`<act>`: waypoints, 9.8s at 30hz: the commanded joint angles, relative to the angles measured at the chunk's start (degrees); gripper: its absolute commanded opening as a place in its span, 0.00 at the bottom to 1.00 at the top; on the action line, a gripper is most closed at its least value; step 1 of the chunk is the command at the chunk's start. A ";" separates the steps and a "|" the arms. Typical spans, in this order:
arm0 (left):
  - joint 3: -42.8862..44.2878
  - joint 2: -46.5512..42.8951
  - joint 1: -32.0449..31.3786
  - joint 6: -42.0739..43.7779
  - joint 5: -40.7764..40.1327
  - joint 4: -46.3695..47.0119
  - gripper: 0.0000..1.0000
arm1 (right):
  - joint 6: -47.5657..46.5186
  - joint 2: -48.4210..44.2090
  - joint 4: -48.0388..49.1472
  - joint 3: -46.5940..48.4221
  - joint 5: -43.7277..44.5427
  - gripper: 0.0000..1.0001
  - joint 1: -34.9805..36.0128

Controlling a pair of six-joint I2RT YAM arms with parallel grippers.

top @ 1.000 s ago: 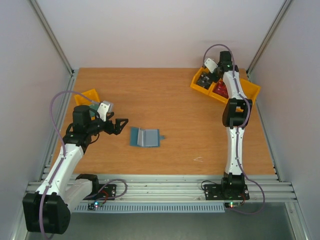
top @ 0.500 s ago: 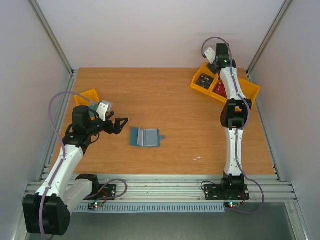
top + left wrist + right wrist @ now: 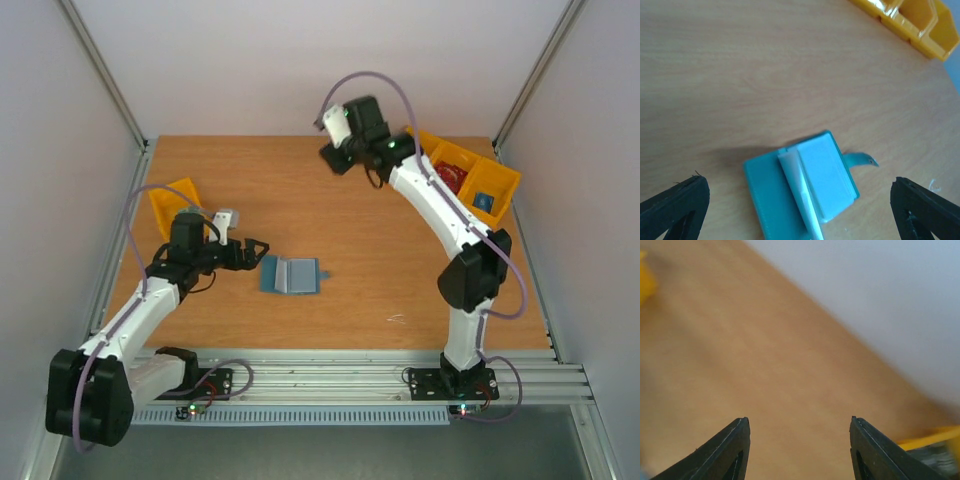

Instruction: Take the credit cards out of the card holder

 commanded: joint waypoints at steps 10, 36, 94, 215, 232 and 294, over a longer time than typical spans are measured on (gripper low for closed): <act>-3.23 9.45 -6.66 -4.88 -3.56 5.35 0.99 | 36.93 -12.86 9.88 -37.62 -20.77 0.48 12.63; -9.34 23.17 -11.37 -9.59 -10.08 23.87 0.44 | 47.53 -1.83 17.31 -50.83 -24.37 0.39 15.57; -13.41 19.95 -11.99 -10.27 -13.98 28.79 0.00 | 43.30 -0.52 21.08 -50.29 -38.40 0.01 10.49; 5.91 -7.65 -1.77 -15.37 25.70 29.95 0.00 | 20.75 -17.90 5.80 -24.15 -52.08 0.86 5.27; 5.65 -7.62 -1.77 -15.44 26.02 30.25 0.00 | 20.84 -14.97 7.73 -23.77 -54.98 0.35 6.68; 2.16 -4.91 -14.38 -5.77 -4.90 20.40 0.45 | 24.80 -2.61 -20.03 2.97 -11.43 0.01 18.10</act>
